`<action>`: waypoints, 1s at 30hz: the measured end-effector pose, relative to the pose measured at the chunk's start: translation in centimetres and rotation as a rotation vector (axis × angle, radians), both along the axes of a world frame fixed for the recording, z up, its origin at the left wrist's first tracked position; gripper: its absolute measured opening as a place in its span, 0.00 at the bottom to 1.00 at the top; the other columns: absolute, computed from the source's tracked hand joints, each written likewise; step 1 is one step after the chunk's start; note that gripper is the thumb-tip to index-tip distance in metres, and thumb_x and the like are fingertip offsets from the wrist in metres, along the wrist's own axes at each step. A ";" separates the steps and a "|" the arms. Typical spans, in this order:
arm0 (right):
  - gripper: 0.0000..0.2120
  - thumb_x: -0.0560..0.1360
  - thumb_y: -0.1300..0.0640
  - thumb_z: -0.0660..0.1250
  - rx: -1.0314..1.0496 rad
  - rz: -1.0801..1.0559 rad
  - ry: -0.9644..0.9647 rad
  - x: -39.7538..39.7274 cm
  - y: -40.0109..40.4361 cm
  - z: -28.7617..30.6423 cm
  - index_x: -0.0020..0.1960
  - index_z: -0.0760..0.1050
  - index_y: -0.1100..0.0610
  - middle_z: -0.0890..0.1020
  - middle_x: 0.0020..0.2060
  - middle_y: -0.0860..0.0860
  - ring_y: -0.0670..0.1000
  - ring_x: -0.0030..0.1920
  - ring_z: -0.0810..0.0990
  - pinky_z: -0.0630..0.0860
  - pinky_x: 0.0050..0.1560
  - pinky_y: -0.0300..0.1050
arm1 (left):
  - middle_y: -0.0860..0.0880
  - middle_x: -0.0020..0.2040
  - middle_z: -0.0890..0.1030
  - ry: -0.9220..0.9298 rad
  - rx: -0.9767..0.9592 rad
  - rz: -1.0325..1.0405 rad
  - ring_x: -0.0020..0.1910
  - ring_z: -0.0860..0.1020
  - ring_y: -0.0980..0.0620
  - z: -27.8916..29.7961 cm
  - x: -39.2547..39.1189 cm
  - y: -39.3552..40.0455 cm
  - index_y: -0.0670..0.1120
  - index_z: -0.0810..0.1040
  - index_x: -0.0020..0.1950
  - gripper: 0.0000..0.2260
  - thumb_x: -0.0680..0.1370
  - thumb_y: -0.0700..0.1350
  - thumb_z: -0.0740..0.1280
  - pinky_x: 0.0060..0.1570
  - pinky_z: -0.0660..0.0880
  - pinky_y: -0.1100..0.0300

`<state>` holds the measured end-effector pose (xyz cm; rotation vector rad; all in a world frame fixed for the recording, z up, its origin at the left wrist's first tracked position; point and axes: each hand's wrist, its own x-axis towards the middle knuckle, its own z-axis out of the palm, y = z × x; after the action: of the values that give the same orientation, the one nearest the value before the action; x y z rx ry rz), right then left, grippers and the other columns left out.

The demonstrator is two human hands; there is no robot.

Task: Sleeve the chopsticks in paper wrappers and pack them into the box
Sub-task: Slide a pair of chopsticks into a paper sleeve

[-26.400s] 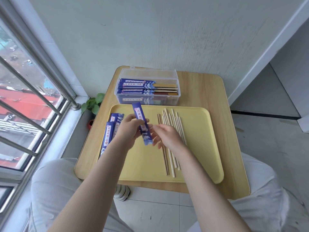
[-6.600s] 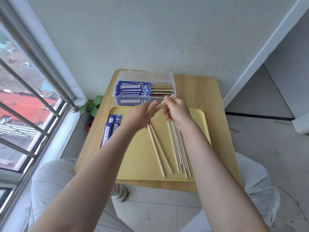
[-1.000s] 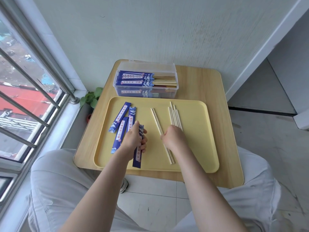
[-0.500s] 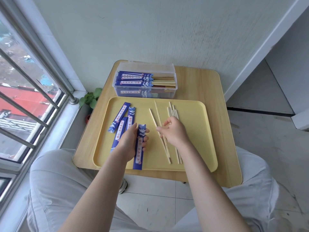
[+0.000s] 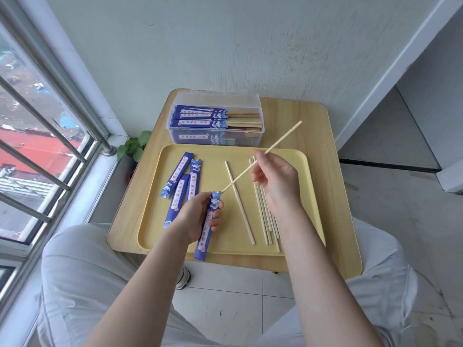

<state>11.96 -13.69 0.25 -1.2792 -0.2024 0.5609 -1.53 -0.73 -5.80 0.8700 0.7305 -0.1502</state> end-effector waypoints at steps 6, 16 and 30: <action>0.11 0.83 0.59 0.63 -0.046 -0.159 -0.016 1.0 -0.6 -0.5 0.48 0.83 0.57 0.80 0.33 0.49 0.48 0.33 0.77 0.75 0.35 0.42 | 0.45 0.31 0.68 -0.060 0.089 -0.174 0.22 0.62 0.51 0.7 -0.7 0.9 0.42 0.77 0.40 0.21 0.83 0.51 0.53 0.25 0.66 0.60; 0.13 0.84 0.60 0.59 -0.202 -0.121 -0.117 0.6 0.0 -1.4 0.43 0.77 0.58 0.78 0.26 0.49 0.51 0.29 0.76 0.74 0.33 0.44 | 0.45 0.32 0.70 -0.064 0.137 -0.355 0.25 0.65 0.50 1.7 -0.2 0.2 0.39 0.78 0.45 0.21 0.84 0.52 0.52 0.28 0.66 0.59; 0.07 0.83 0.60 0.61 -0.231 -0.176 -0.150 0.6 -0.5 -0.5 0.47 0.75 0.58 0.80 0.29 0.50 0.50 0.29 0.77 0.76 0.34 0.46 | 0.45 0.34 0.73 -0.081 0.181 -0.385 0.26 0.69 0.50 2.3 -0.1 -0.2 0.39 0.78 0.50 0.21 0.85 0.52 0.53 0.29 0.70 0.60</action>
<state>12.54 -14.18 -0.21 -1.5487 -0.1502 0.3439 -1.59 -0.91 -3.50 1.1783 0.4995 -0.3935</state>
